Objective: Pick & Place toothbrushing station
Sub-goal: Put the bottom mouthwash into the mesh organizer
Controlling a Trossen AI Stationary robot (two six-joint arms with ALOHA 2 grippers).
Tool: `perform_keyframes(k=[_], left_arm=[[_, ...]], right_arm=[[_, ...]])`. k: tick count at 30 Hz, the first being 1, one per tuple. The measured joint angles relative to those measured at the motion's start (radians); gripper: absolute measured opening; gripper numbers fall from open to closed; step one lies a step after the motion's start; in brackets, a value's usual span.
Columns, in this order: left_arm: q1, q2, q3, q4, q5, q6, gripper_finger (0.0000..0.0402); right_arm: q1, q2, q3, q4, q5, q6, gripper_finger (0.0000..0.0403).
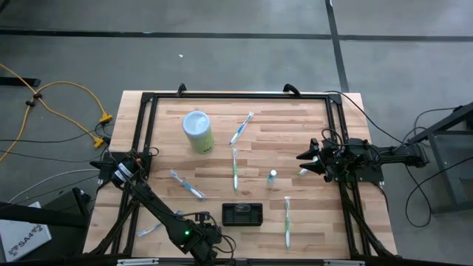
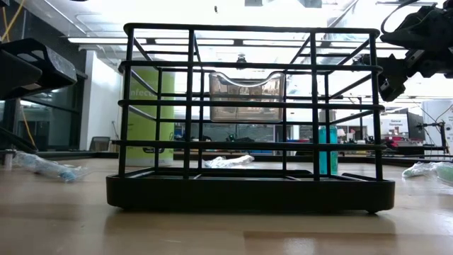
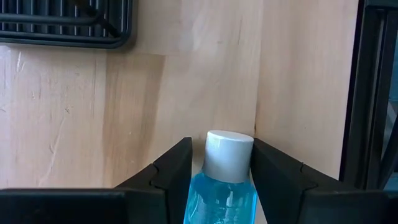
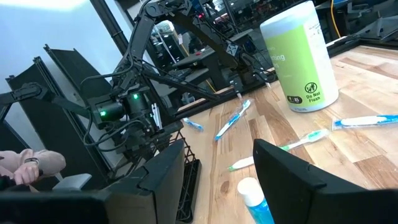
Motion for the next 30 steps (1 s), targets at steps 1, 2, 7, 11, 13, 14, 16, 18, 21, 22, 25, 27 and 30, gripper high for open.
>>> perform_keyframes(k=[1, 2, 7, 11, 13, 14, 16, 18, 21, 22, 25, 27, 30], left_arm=[[0.0, 0.0, 0.0, 0.0, 0.0, 0.0, 0.0154], [0.0, 0.0, 0.0, 0.0, 0.0, 0.0, 0.0154], [0.0, 0.0, 0.0, -0.002, 0.0, 0.0, 0.0142], [0.0, 0.0, 0.0, -0.005, 0.0, 0.0, 0.0112], [0.0, 0.0, 0.0, -0.003, 0.0, 0.0, 0.0098], [0.0, 0.0, 0.0, -0.003, 0.0, -0.001, 0.0093], [0.0, 0.0, 0.0, -0.003, 0.0, -0.005, 0.009], [0.0, 0.0, 0.0, -0.003, 0.002, -0.005, 0.009], [0.0, 0.0, 0.0, -0.002, 0.012, -0.005, 0.009], [0.0, 0.0, 0.0, -0.002, 0.012, -0.005, 0.009], [0.0, 0.0, 0.0, -0.002, 0.014, -0.006, 0.009], [0.0, 0.0, 0.0, -0.002, 0.018, -0.006, 0.009], [0.0, 0.0, 0.0, -0.002, 0.019, -0.007, 0.0093]], right_arm=[[0.0, 0.0, 0.0, 0.0, 0.0, 0.0, 0.0184], [0.0, 0.0, 0.0, 0.0, 0.0, 0.0, 0.0184], [0.0, 0.0, 0.0, 0.0, 0.0, 0.0, 0.0184], [0.0, 0.0, 0.0, 0.0, 0.0, 0.0, 0.0184], [0.0, 0.0, 0.0, 0.0, 0.0, 0.0, 0.0184], [0.0, 0.0, 0.0, 0.0, 0.0, 0.0, 0.0184], [0.0, 0.0, 0.0, 0.0, 0.0, 0.0, 0.0184], [0.0, 0.0, 0.0, 0.0, 0.0, 0.0, 0.0184], [0.0, 0.0, 0.0, 0.0, 0.0, 0.0, 0.0184], [0.0, 0.0, 0.0, 0.0, 0.0, 0.0, 0.0184], [0.0, 0.0, 0.0, 0.0, 0.0, 0.0, 0.0184], [0.0, 0.0, 0.0, 0.0, 0.0, 0.0, 0.0184], [0.0, 0.0, 0.0, 0.0, 0.0, 0.0, 0.0184]])
